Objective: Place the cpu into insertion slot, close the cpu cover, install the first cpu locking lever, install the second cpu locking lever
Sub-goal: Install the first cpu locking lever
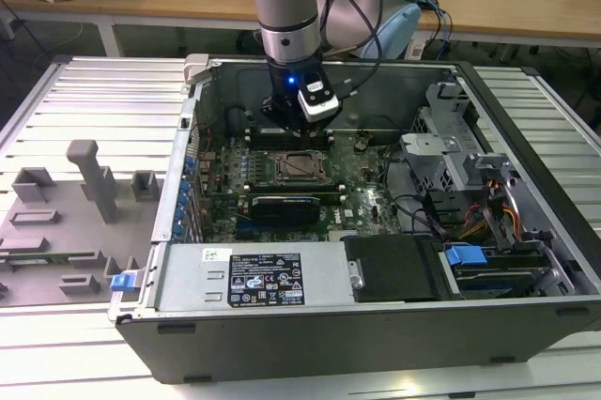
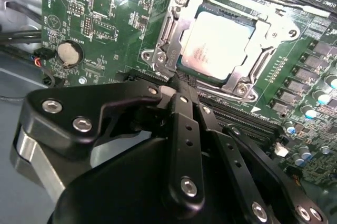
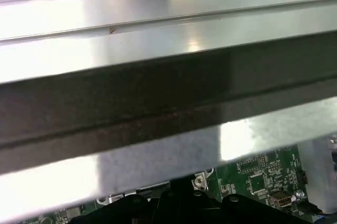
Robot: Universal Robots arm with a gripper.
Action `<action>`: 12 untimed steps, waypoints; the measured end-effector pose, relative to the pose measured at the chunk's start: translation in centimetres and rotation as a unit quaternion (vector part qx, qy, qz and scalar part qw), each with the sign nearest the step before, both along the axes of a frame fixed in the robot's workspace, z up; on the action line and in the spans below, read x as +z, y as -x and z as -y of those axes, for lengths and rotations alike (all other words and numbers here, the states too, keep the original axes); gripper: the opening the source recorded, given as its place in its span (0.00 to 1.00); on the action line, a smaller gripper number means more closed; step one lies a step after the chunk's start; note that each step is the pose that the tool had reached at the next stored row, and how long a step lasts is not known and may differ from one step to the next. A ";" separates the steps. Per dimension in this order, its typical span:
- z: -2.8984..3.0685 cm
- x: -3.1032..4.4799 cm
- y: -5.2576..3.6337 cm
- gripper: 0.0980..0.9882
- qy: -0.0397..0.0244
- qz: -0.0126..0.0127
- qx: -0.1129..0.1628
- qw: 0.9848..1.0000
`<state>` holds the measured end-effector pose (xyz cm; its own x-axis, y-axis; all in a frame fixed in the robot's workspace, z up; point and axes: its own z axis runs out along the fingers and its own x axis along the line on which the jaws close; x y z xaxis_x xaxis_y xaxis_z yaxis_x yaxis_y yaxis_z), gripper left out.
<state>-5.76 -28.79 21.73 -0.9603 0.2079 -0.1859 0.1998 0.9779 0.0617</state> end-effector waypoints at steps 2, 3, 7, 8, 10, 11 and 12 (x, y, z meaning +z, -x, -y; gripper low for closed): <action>-0.01 -0.03 -0.05 0.01 0.000 -0.010 0.000 1.000; 0.00 -0.03 -0.05 0.01 0.000 -0.013 0.000 1.000; -0.01 -0.06 -0.11 0.01 0.000 -0.033 0.000 0.999; 0.00 -0.06 -0.10 0.01 0.000 -0.033 0.000 0.999; 0.06 -0.07 -0.11 0.01 0.000 -0.033 0.000 0.999; 0.28 -0.06 -0.11 0.01 0.001 -0.033 0.000 0.999; 0.45 -0.06 -0.11 0.01 0.001 -0.033 0.000 0.999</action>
